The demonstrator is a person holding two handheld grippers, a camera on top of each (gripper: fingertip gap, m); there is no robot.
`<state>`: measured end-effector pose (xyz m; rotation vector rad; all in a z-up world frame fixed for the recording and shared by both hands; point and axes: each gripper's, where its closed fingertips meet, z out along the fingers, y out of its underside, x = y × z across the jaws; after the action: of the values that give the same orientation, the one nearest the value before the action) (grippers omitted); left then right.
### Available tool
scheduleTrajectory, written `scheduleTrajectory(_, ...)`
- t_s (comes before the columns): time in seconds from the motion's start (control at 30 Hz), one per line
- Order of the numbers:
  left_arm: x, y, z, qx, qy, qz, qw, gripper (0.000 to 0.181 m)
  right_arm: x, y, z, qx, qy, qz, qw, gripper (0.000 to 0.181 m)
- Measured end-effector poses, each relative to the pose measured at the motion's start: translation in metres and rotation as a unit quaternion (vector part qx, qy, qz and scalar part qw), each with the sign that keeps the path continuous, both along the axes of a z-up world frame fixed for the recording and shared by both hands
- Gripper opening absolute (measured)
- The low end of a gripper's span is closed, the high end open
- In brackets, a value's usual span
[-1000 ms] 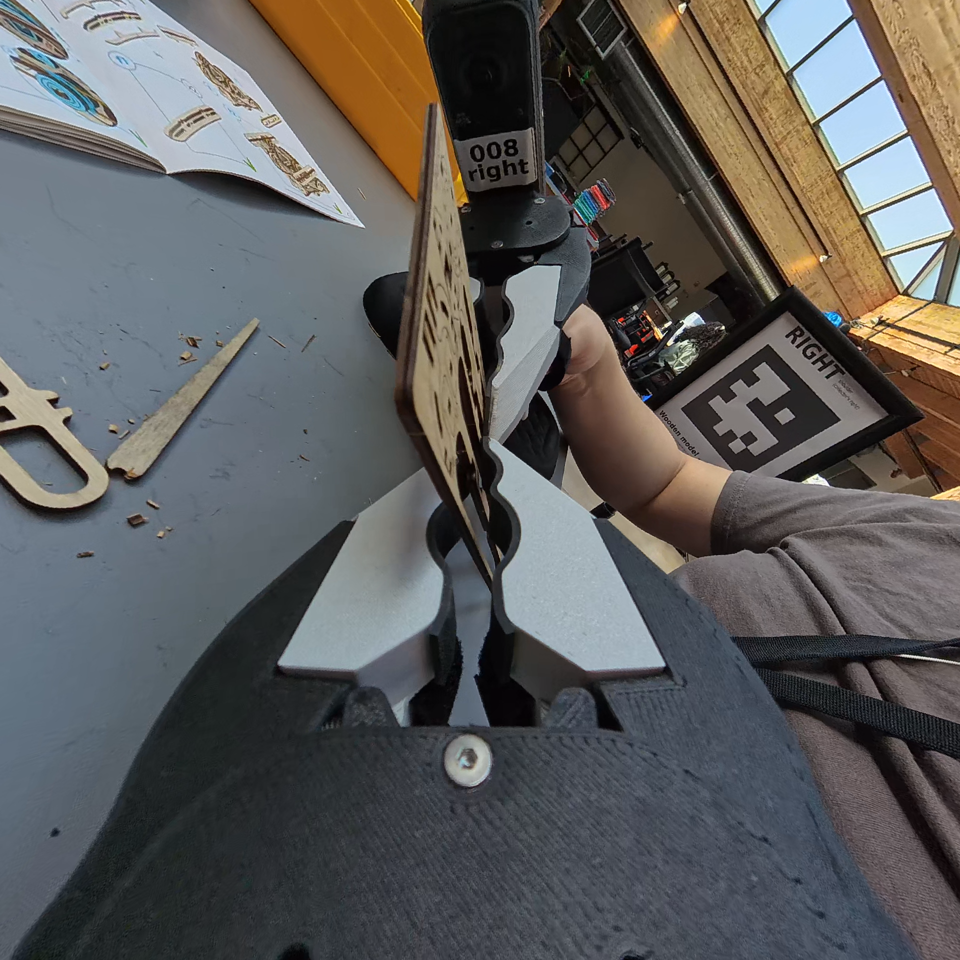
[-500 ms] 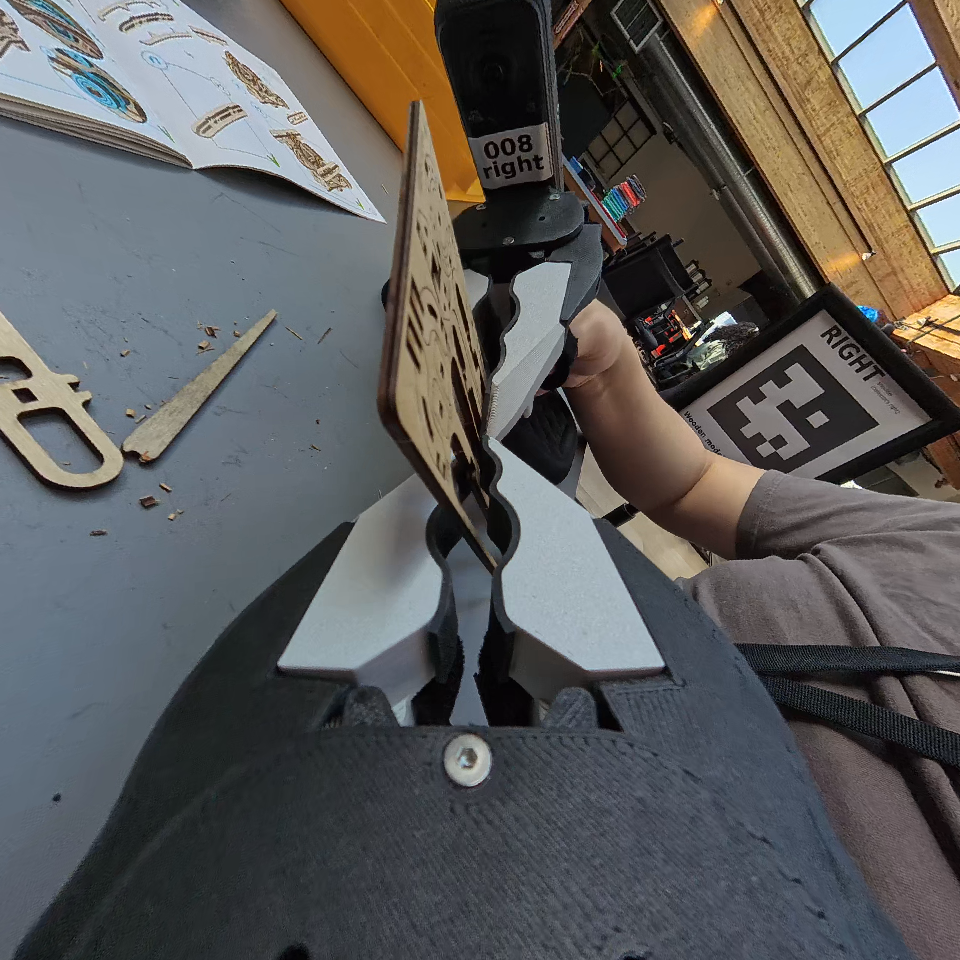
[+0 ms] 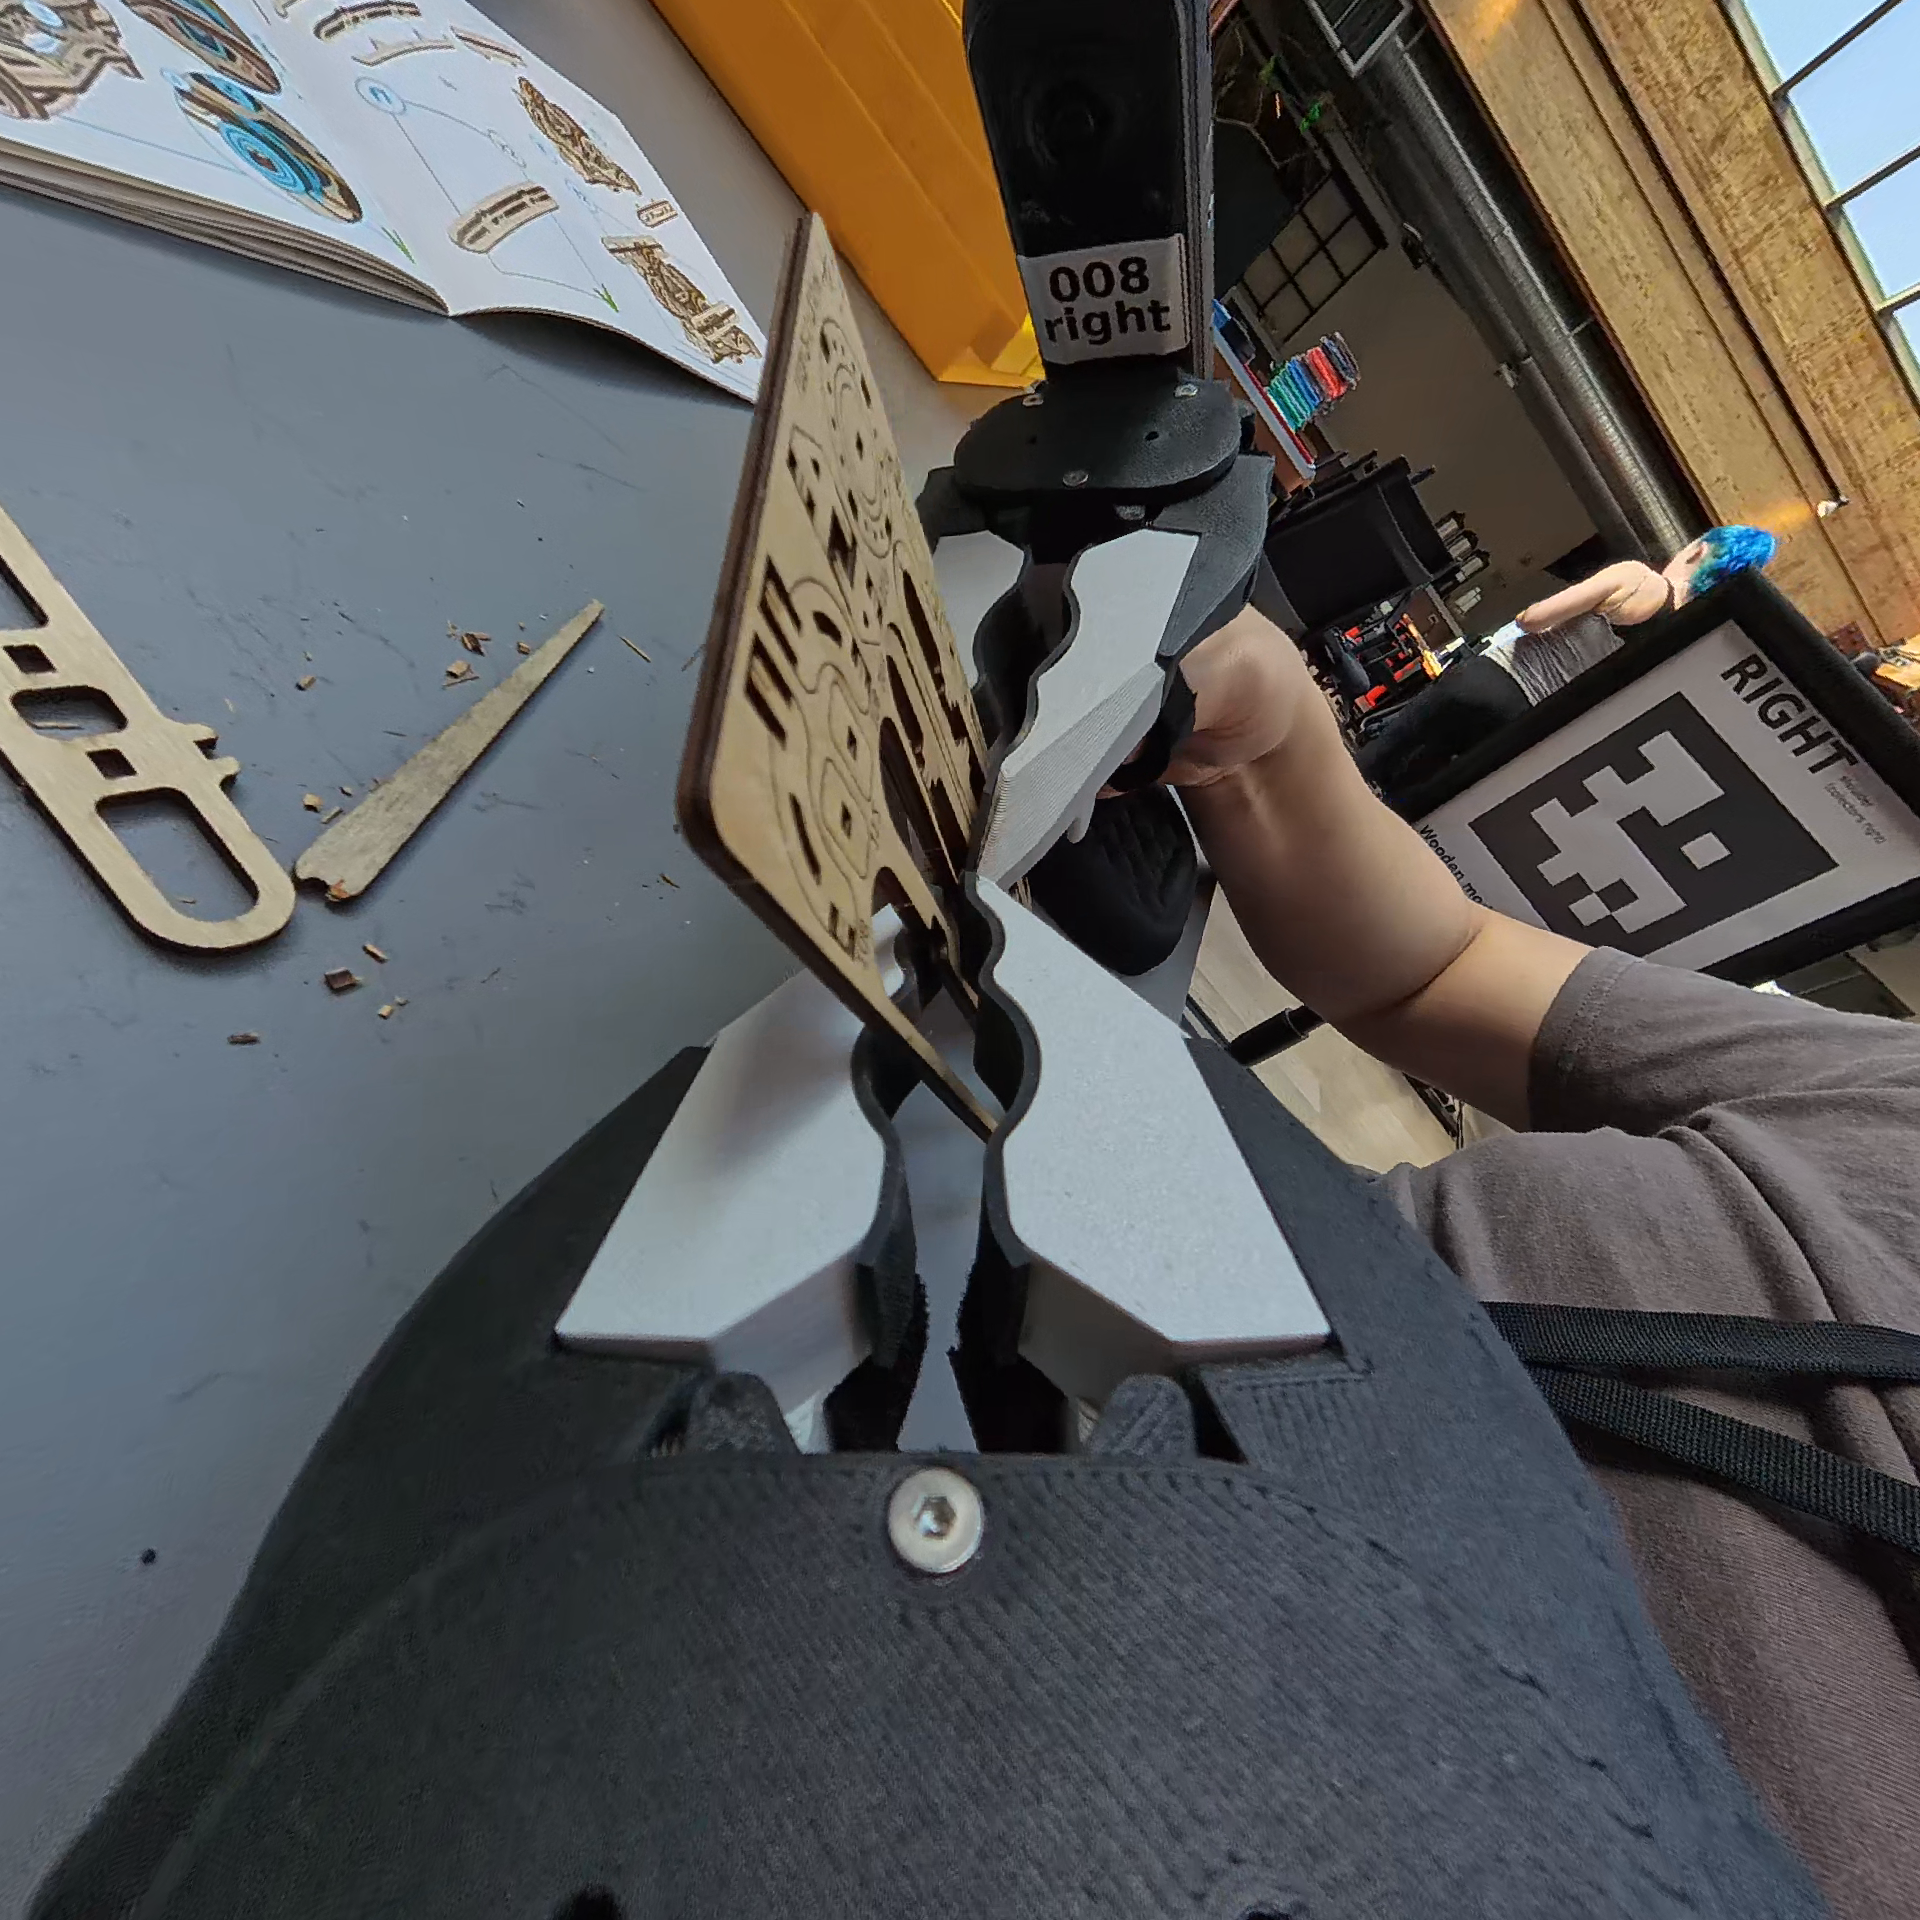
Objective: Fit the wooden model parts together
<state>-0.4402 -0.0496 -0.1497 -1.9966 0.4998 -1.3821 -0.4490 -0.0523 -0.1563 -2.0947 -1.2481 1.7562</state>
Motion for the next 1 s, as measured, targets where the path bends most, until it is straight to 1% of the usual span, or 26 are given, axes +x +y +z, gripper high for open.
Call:
scheduleTrajectory(0.13,0.0,0.001,-0.001,-0.002,0.002,0.002,1.0,0.0,-0.001,0.001,-0.002,0.017,-0.007,-0.006,1.0,0.0)
scheduleTrajectory(0.23,0.0,0.001,0.0,0.003,0.002,0.003,1.0,0.0,-0.001,0.001,-0.002,0.012,-0.006,-0.008,1.0,0.001)
scheduleTrajectory(0.33,0.003,-0.003,0.008,0.022,-0.017,-0.014,1.0,0.0,0.001,-0.001,0.01,-0.004,0.032,0.001,0.999,0.002)
scheduleTrajectory(0.4,0.005,-0.003,0.006,0.026,-0.006,-0.016,1.0,0.0,0.0,0.008,0.015,-0.015,0.047,-0.027,0.998,0.006)
scheduleTrajectory(0.43,0.006,-0.003,0.006,0.026,-0.004,-0.017,1.0,0.0,0.001,0.012,0.017,-0.023,0.053,-0.037,0.998,0.006)
scheduleTrajectory(0.53,0.006,-0.004,0.006,0.02,-0.011,-0.022,1.0,0.0,0.001,0.011,0.017,-0.021,0.051,-0.036,0.998,0.005)
scheduleTrajectory(0.67,0.008,-0.005,0.005,0.023,-0.003,-0.026,0.999,0.0,-0.001,0.006,0.015,-0.038,0.039,-0.016,0.998,0.01)
scheduleTrajectory(0.7,0.008,-0.005,0.005,0.022,-0.005,-0.027,0.999,0.0,-0.001,0.005,0.014,-0.037,0.035,-0.011,0.999,0.004)
scheduleTrajectory(1.0,0.006,-0.004,0.003,0.019,0.0,-0.022,1.0,0.0,-0.002,0.006,0.011,-0.027,0.023,-0.017,0.999,0.002)
